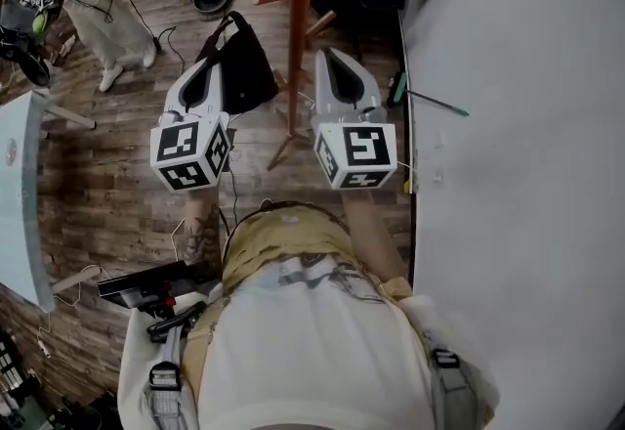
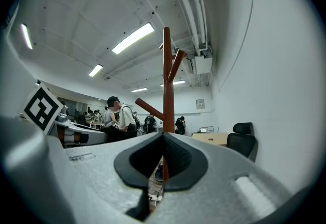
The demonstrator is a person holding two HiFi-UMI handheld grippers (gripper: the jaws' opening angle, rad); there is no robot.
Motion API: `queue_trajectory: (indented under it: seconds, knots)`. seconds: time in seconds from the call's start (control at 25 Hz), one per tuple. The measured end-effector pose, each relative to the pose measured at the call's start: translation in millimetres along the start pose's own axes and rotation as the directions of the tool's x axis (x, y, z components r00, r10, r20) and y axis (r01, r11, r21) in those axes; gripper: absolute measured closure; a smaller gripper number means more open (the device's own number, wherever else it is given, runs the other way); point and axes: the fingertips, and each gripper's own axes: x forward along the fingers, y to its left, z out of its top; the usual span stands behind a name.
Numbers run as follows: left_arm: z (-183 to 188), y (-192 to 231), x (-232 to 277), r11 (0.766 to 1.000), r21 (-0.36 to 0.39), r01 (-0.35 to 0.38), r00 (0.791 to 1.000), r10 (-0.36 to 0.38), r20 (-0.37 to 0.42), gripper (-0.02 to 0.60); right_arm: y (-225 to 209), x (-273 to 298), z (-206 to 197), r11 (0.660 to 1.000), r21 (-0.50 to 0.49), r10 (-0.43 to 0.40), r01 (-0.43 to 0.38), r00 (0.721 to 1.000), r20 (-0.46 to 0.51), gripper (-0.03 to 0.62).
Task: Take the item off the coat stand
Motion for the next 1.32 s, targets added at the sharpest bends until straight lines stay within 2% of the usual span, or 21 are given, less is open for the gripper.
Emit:
queue_trajectory:
  seconds: [1.32]
  knots:
    - [14, -4, -1, 1.000, 0.002, 0.011, 1.000, -0.011, 0.018, 0.572, -5, 1, 7, 1.000, -0.017, -0.001, 0.001, 1.000, 0.013, 0.597]
